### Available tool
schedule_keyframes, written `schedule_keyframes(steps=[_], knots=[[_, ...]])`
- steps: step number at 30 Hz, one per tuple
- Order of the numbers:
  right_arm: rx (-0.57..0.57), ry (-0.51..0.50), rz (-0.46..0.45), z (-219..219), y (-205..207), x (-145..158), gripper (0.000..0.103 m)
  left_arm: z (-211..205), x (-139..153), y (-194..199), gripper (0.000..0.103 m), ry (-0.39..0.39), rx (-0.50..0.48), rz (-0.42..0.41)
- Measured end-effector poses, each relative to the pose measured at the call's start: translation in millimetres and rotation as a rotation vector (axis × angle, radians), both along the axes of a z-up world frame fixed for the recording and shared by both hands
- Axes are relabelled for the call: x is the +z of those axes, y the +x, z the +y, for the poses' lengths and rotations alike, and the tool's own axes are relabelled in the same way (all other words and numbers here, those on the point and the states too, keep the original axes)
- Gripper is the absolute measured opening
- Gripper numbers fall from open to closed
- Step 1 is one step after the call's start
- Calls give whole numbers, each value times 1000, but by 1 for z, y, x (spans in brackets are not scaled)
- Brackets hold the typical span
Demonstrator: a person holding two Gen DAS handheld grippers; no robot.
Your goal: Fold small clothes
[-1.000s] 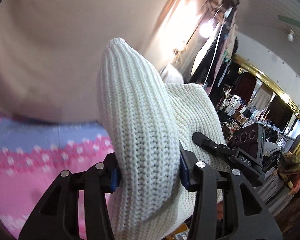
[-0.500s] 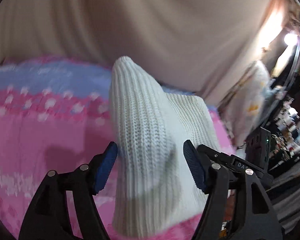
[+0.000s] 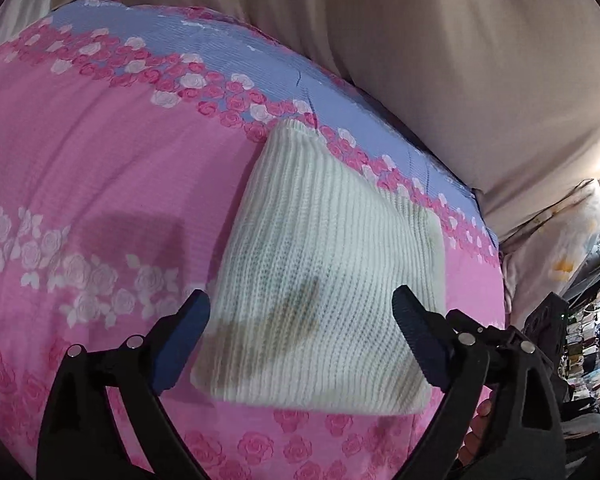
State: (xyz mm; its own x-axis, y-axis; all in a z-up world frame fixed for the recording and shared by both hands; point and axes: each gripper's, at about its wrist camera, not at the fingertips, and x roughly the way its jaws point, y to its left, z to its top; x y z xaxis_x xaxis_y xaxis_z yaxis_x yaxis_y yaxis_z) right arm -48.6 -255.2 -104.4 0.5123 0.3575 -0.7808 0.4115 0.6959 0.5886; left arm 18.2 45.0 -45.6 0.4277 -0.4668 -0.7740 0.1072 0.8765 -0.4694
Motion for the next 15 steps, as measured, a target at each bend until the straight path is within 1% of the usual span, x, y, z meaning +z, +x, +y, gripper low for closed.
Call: schedule_keyframes(steps=[1, 3, 4, 5, 6, 7, 8, 9, 10, 12, 13, 14, 15], knots=[[-2, 2, 17, -1, 6, -8, 75, -3, -7, 9, 92, 20, 9, 10], [0, 36, 61, 2, 23, -31, 75, -5, -26, 23, 92, 39, 13, 62], [-1, 61, 79, 3, 28, -40, 75, -6, -39, 31, 91, 34, 4, 106], [1, 105, 88, 5, 35, -51, 73, -6, -48, 36, 88, 33, 1, 138], [2, 120, 85, 7, 40, -55, 71, -7, -56, 40, 69, 21, -6, 170], [14, 103, 58, 10, 46, -50, 56, -6, -59, 42, 62, 0, -11, 188], [71, 107, 45, 16, 57, -45, 35, -3, -54, 42, 54, -19, 1, 174], [95, 65, 35, 20, 63, -32, 32, -2, -47, 40, 42, -40, 1, 162], [138, 29, -26, 25, 68, -12, 31, 1, -35, 38, 39, -75, -1, 139], [189, -23, -141, 32, 69, 29, 29, 4, -13, 33, 37, -107, -3, 83], [204, -47, -186, 34, 69, 44, 29, 6, -2, 31, 37, -109, 1, 41], [207, -59, -222, 32, 69, 53, 29, 6, 2, 30, 37, -92, 4, 17], [198, -58, -223, 29, 70, 50, 30, 4, 0, 31, 39, -66, 0, 14]])
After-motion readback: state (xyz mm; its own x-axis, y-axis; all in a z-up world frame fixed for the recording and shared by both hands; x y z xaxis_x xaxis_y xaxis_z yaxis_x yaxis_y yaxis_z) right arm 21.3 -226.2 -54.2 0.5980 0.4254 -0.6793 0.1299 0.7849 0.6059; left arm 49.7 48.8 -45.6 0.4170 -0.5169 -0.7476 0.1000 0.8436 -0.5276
